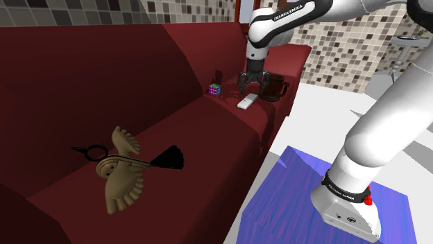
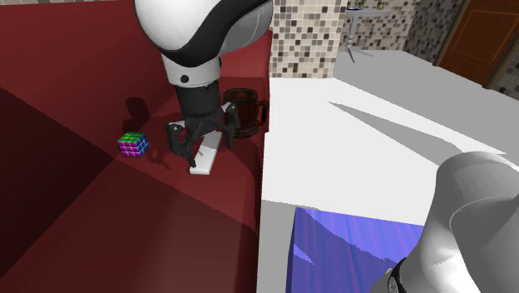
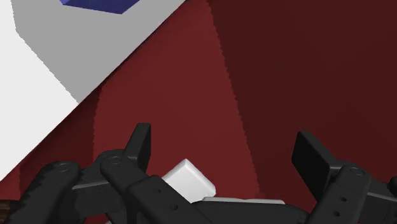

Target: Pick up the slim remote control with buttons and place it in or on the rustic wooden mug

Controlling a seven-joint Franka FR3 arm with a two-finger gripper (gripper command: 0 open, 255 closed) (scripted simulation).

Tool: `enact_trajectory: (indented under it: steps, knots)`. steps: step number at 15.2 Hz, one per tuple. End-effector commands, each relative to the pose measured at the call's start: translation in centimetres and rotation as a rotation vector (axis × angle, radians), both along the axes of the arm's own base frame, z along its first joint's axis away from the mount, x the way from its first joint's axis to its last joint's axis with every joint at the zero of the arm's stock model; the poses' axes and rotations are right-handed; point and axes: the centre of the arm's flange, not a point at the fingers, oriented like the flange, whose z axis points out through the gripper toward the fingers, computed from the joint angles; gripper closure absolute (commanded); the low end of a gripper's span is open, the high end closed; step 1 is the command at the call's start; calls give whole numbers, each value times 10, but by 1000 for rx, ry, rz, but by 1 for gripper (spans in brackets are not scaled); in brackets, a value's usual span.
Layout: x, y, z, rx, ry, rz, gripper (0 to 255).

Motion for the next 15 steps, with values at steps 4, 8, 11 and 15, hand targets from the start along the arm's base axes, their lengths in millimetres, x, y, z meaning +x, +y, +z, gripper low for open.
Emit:
enact_trajectory:
  steps: [4,8,11,15]
  knots:
    - [36,-47,-29,-4,-23,-189,0]
    - [57,-89,-49,-6,-42,-338,0]
    - [69,-122,-64,-8,-55,-449,0]
    - [79,-164,-82,-10,-72,-586,0]
